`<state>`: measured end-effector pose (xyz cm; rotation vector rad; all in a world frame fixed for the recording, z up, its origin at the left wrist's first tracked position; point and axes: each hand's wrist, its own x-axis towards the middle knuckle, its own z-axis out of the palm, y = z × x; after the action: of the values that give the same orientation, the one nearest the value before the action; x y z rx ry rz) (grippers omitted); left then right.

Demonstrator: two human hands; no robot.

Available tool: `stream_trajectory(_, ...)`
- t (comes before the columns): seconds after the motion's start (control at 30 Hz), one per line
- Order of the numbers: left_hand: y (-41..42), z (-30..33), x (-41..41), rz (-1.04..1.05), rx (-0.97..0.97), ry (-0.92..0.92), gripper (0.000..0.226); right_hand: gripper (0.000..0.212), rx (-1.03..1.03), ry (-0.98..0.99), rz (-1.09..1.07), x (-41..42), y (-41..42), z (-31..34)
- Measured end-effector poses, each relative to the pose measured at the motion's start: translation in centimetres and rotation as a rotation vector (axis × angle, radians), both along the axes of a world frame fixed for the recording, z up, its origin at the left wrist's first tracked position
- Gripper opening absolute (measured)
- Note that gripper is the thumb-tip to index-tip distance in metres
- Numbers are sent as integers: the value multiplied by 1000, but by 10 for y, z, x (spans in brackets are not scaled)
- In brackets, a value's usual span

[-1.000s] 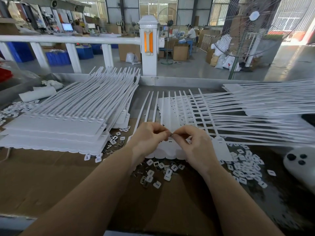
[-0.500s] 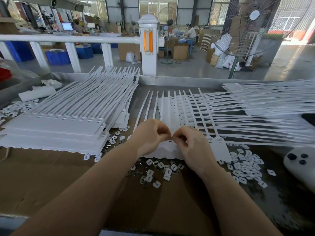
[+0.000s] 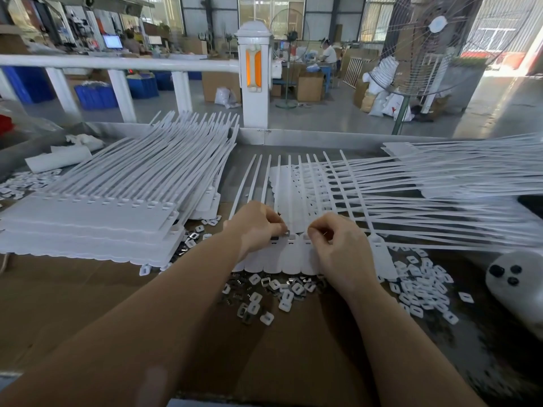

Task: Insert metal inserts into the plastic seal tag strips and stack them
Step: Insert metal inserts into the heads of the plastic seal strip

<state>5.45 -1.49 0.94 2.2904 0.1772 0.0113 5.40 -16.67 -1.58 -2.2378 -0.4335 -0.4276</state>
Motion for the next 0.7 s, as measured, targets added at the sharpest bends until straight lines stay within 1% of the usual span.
stream_trajectory(0.13, -1, 0, 3, -6, 30, 14, 5, 8, -2, 17, -7, 1, 0, -1)
stream_trajectory(0.27, -3, 0, 5, -8, 35, 31, 5, 9, 5, 22, -10, 2, 1, -1)
stream_trajectory(0.47, -3, -1, 5, 10, -1, 31, 11, 8, 6, 20, -11, 2, -1, -1)
stream_trajectory(0.53, -3, -1, 4, 10, -6, 16, 8, 7, 2, 13, -14, 2, -1, -1)
stream_trajectory(0.7, -2, -2, 1, 38, -34, -64, 11, 8, 18, 22, -14, 4, -1, -1)
